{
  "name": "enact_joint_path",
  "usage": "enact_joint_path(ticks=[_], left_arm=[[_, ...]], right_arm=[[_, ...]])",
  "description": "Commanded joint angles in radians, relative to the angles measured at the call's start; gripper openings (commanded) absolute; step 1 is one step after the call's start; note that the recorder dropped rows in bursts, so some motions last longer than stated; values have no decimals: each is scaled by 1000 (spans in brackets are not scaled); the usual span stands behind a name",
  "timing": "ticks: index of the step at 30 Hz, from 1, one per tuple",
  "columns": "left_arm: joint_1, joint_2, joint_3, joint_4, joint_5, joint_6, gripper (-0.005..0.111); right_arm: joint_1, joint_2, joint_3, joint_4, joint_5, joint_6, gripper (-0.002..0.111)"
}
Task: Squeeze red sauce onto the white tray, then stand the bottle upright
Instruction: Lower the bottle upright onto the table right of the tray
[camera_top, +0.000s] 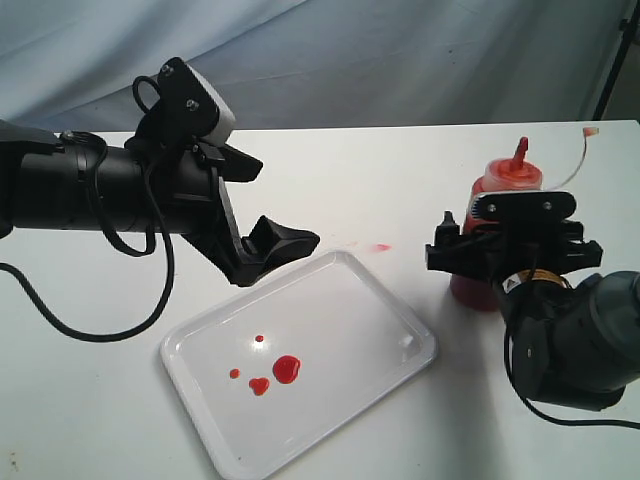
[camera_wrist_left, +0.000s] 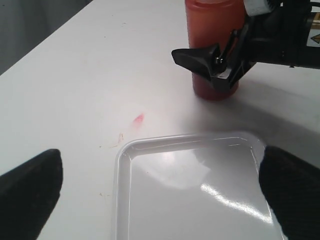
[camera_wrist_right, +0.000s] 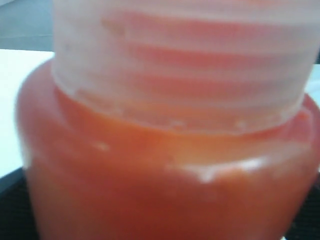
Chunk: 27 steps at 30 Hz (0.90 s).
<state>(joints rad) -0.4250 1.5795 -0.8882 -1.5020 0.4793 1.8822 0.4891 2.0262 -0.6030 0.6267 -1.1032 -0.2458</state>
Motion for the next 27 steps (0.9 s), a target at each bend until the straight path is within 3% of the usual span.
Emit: enact_joint_path(ticks=[1, 6, 19, 27], left_arm=[[-4, -9, -7, -5, -4, -7, 105], [-4, -9, -7, -5, -4, -7, 105], [-4, -9, -7, -13, -60, -22, 105], [-4, -9, -7, -2, -64, -22, 105]], right_arm=[[0, -30, 0, 19, 43, -34, 105], [1, -84, 0, 11, 107, -6, 105], [1, -345, 0, 110, 596, -176, 105], [1, -461, 50, 128, 687, -195, 105]])
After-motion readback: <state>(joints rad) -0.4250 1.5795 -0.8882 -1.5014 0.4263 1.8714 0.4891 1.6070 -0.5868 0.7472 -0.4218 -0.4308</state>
